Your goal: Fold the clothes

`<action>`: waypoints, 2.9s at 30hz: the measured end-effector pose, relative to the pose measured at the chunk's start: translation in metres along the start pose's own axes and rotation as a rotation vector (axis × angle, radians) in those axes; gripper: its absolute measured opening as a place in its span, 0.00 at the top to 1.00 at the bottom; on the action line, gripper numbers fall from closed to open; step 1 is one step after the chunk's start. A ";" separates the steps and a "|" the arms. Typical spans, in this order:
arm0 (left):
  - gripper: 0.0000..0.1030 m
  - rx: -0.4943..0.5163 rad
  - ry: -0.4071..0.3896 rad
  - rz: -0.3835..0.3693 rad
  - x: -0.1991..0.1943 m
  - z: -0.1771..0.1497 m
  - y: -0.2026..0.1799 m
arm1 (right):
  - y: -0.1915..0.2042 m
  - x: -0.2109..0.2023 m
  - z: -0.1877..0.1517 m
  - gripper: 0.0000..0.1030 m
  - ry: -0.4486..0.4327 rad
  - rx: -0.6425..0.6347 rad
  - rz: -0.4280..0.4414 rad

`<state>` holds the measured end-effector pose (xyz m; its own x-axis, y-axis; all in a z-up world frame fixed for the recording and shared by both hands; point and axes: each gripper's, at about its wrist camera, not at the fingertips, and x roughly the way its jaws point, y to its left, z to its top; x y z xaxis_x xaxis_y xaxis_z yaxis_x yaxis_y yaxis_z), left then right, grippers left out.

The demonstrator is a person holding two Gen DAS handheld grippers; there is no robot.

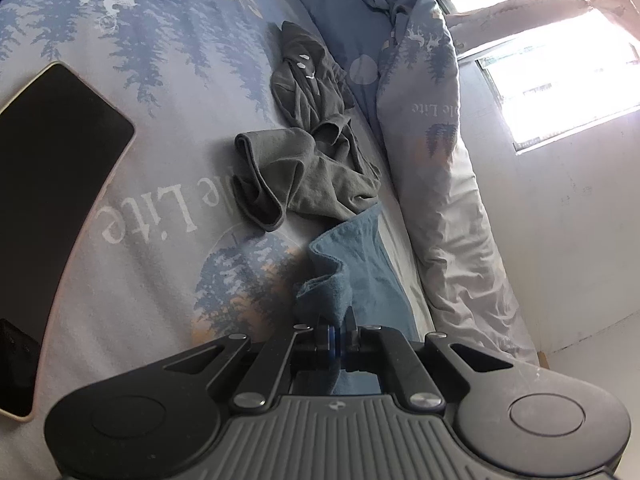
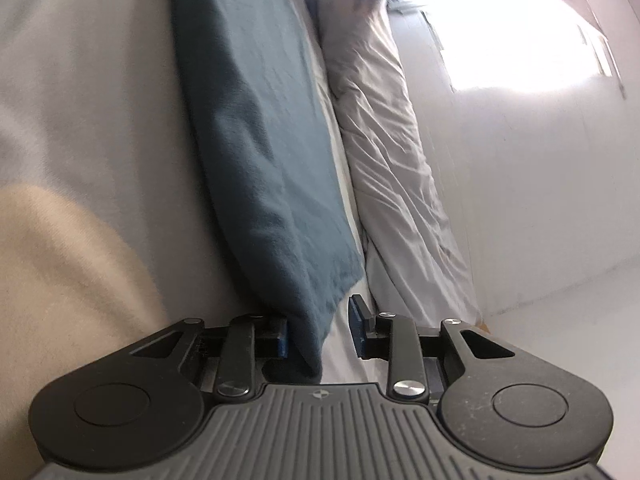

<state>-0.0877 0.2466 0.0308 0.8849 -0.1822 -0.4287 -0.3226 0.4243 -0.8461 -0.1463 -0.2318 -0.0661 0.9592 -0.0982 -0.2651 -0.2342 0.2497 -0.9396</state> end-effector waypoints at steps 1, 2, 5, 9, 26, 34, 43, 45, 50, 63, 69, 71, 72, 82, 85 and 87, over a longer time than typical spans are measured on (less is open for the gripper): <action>1.00 0.003 0.006 -0.006 0.001 0.000 0.000 | 0.001 0.000 -0.001 0.75 -0.006 -0.004 0.008; 1.00 0.010 0.009 -0.010 0.001 0.000 0.000 | 0.002 0.000 -0.001 0.80 -0.012 -0.008 0.016; 1.00 0.014 0.016 -0.009 0.001 0.002 0.002 | -0.003 0.002 -0.002 0.90 -0.001 0.017 0.049; 1.00 -0.023 0.022 -0.031 0.000 0.005 0.009 | -0.012 0.006 -0.002 0.94 0.023 0.062 0.094; 1.00 0.110 0.010 -0.309 -0.068 0.002 -0.032 | -0.113 -0.058 0.000 1.00 -0.027 0.264 -0.031; 1.00 0.043 -0.098 -0.471 -0.147 0.021 -0.074 | -0.194 -0.128 0.001 1.00 -0.070 0.347 -0.197; 1.00 0.023 -0.147 -0.639 -0.220 0.028 -0.137 | -0.277 -0.204 0.004 1.00 -0.121 0.429 -0.353; 1.00 0.044 -0.150 -0.626 -0.222 0.028 -0.145 | -0.286 -0.211 0.004 1.00 -0.129 0.436 -0.367; 1.00 0.111 -0.149 -0.514 -0.186 0.024 -0.147 | -0.287 -0.196 0.001 1.00 -0.109 0.460 -0.335; 1.00 0.193 -0.058 -0.210 -0.013 -0.001 -0.122 | -0.232 -0.034 -0.013 1.00 0.017 0.480 -0.096; 1.00 0.212 -0.006 -0.114 0.067 0.005 -0.113 | -0.220 0.070 -0.020 1.00 0.087 0.498 0.052; 1.00 0.220 0.016 -0.070 0.096 0.005 -0.107 | -0.209 0.102 -0.021 1.00 0.114 0.475 0.105; 1.00 0.264 0.016 -0.047 0.107 0.001 -0.106 | -0.204 0.118 -0.023 1.00 0.130 0.462 0.131; 0.93 0.466 0.014 0.006 0.162 -0.018 -0.071 | -0.166 0.209 -0.066 0.99 0.237 0.596 0.359; 0.92 0.494 -0.007 -0.017 0.155 -0.023 -0.067 | -0.170 0.200 -0.081 0.88 0.260 0.711 0.340; 0.91 0.503 -0.013 -0.033 0.152 -0.023 -0.069 | -0.174 0.197 -0.090 0.85 0.280 0.786 0.314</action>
<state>0.0613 0.1690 0.0169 0.8972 -0.1929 -0.3972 -0.0950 0.7941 -0.6003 0.0687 -0.3815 0.0252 0.7711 -0.1204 -0.6252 -0.2044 0.8832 -0.4221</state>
